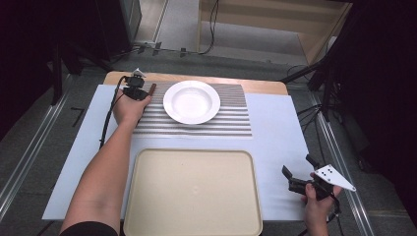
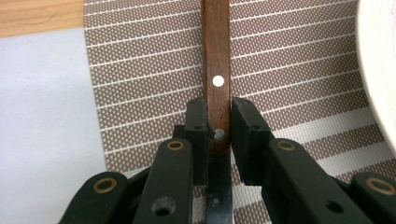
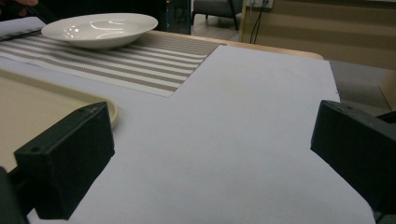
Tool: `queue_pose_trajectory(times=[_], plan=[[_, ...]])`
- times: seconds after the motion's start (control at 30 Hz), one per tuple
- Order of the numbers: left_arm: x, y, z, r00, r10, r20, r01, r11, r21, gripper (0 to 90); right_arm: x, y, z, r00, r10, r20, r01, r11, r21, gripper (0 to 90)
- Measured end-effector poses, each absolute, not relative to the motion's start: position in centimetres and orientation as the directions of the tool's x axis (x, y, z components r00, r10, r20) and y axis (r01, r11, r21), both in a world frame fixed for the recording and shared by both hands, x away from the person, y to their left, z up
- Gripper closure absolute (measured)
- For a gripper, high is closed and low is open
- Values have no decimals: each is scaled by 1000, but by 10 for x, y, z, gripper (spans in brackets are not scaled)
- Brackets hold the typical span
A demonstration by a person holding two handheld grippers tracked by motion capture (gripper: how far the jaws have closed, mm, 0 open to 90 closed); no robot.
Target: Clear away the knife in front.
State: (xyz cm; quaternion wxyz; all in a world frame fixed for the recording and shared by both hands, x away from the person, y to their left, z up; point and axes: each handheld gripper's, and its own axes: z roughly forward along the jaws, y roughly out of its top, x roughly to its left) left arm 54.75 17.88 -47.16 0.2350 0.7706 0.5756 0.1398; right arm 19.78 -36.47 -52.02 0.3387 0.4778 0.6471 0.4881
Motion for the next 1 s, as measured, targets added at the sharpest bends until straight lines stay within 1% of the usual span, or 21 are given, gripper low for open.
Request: queue_pose_trajectory(times=[0.43, 0.63, 0.9, 1.0], plan=[[536, 184, -454, 342, 937, -69, 794, -249, 554, 772, 198, -364, -520, -312, 950, 24, 289, 71, 955, 0], [528, 185, -450, 362, 927, -93, 790, -252, 558, 772, 198, -364, -520, -312, 950, 23, 288, 72, 955, 0], [516, 189, -448, 381, 920, -95, 784, -268, 560, 772, 198, -364, -520, -313, 950, 23, 291, 72, 954, 0], [511, 188, -447, 396, 915, -82, 777, -286, 561, 772, 198, -364, -520, -313, 950, 22, 291, 74, 954, 0]])
